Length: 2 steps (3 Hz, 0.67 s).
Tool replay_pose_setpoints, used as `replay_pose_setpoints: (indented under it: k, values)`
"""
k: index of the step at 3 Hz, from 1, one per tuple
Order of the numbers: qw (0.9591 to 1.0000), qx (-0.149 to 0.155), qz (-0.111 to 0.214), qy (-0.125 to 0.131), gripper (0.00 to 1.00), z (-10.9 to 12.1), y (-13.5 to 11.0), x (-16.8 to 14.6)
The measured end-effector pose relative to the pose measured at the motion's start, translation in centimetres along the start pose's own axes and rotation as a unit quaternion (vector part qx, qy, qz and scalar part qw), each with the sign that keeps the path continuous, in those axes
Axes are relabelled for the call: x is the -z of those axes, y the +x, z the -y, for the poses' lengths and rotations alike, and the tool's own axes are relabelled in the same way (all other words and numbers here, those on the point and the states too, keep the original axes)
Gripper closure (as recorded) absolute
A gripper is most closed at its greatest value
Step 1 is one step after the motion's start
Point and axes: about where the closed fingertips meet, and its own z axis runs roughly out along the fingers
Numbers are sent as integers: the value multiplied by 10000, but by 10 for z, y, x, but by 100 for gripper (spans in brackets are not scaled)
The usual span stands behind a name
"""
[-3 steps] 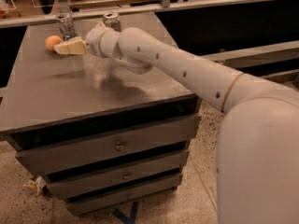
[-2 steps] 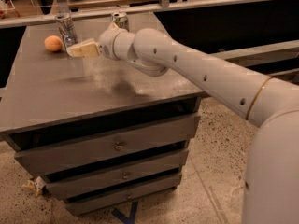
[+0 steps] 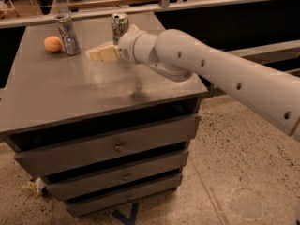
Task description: Move redbull can near orange
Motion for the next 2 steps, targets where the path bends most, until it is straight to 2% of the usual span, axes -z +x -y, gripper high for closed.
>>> replay_pose_setpoints:
  k: [1,2]
  values:
    - [9980,-40,-493,406,0,17,34,37]
    - [9980,-40,-493,406,0,17,34,37]
